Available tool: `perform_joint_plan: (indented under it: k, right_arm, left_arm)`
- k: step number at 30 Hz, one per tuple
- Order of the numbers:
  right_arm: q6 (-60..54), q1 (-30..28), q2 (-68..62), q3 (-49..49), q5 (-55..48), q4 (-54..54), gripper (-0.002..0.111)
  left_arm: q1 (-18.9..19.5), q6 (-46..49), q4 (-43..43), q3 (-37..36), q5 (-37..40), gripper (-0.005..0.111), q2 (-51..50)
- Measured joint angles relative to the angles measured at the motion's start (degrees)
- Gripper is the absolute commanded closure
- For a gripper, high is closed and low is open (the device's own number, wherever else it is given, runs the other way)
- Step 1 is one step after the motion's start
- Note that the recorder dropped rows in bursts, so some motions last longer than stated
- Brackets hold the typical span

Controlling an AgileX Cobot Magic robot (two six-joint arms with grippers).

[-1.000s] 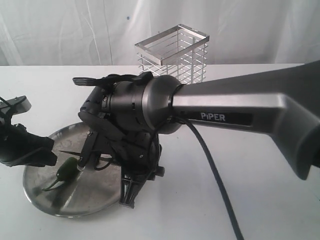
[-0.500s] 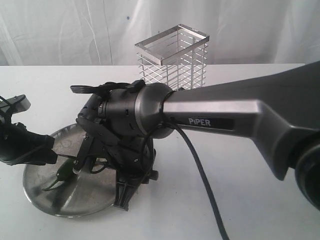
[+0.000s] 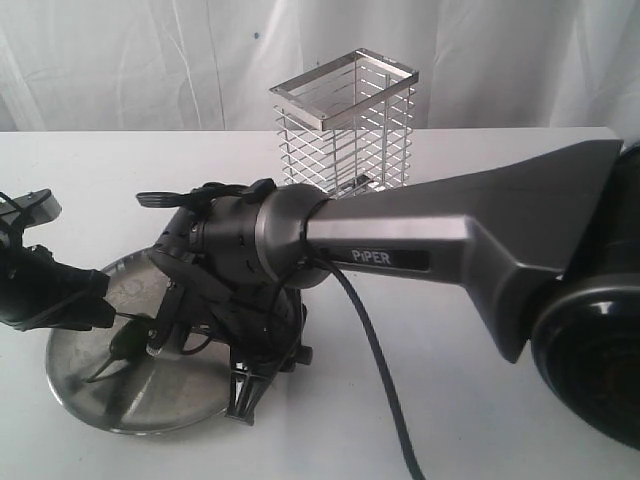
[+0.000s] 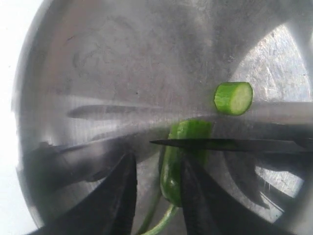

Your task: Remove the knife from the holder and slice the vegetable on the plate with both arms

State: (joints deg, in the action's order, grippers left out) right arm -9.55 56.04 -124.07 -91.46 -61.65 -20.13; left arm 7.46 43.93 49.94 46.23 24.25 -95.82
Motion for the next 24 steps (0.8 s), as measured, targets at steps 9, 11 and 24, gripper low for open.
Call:
perform_joint_plan:
  k: [9, 11, 24]
  right_arm:
    - [-0.1, 0.0, -0.6, -3.3, -0.2, -0.6, 0.108]
    - [-0.1, 0.0, -0.9, -3.6, -0.2, -0.7, 0.108]
    - [-0.1, 0.0, -1.5, -3.8, -1.8, -0.8, 0.108]
  left_arm:
    - [0.0, 0.0, 0.1, 0.0, 0.0, 0.071, 0.0]
    - [0.0, 0.0, 0.1, 0.0, 0.0, 0.071, 0.0]
    - [0.0, 0.0, 0.3, 0.0, 0.0, 0.071, 0.0]
